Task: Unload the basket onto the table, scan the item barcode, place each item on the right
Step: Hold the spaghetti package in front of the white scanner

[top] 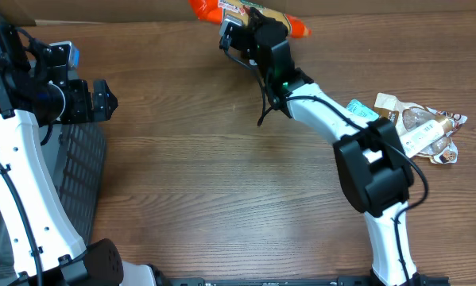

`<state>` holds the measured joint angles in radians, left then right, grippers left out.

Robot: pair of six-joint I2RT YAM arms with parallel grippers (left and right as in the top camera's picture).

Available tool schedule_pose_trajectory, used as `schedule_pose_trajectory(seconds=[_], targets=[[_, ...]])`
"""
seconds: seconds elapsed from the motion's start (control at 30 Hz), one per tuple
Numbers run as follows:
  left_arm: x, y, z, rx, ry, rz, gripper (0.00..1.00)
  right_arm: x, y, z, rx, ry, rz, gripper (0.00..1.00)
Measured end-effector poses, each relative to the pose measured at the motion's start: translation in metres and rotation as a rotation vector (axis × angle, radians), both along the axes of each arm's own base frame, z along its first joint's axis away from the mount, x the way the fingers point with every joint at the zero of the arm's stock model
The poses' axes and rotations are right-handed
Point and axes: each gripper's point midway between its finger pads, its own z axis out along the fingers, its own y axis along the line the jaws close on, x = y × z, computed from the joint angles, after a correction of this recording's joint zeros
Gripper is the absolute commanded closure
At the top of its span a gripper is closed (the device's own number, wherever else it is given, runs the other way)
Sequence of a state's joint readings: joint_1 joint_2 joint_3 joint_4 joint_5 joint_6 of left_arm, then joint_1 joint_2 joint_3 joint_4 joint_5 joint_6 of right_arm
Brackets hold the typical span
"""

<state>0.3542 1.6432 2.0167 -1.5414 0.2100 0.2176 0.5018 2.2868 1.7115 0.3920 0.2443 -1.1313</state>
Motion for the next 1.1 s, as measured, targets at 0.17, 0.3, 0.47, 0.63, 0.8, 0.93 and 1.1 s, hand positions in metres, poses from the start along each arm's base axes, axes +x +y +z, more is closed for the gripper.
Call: schedule_pose_trajectory(seconds=[0.17,0.3,0.47,0.63,0.8,0.93,1.1], targets=[[0.0,0.0,0.0,0.0,0.0,0.0,0.0,0.001,0.013,-0.032,-0.091,0.006,0.063,0.96],[0.0,0.0,0.0,0.0,0.0,0.0,0.0,0.0,0.017,-0.044,-0.127,0.012,0.086,0.96],[0.0,0.0,0.0,0.0,0.0,0.0,0.0,0.0,0.017,-0.043,-0.195,-0.014,0.098,0.96],[0.0,0.0,0.0,0.0,0.0,0.0,0.0,0.0,0.016,-0.043,-0.242,-0.03,0.105,0.96],[0.0,0.0,0.0,0.0,0.0,0.0,0.0,0.0,0.016,-0.043,-0.256,-0.035,0.106,0.96],[0.0,0.0,0.0,0.0,0.0,0.0,0.01,0.0,0.016,-0.043,-0.271,-0.039,0.109,0.96],[0.0,0.0,0.0,0.0,0.0,0.0,0.0,-0.002,0.021,-0.042,-0.34,-0.063,0.125,0.96]])
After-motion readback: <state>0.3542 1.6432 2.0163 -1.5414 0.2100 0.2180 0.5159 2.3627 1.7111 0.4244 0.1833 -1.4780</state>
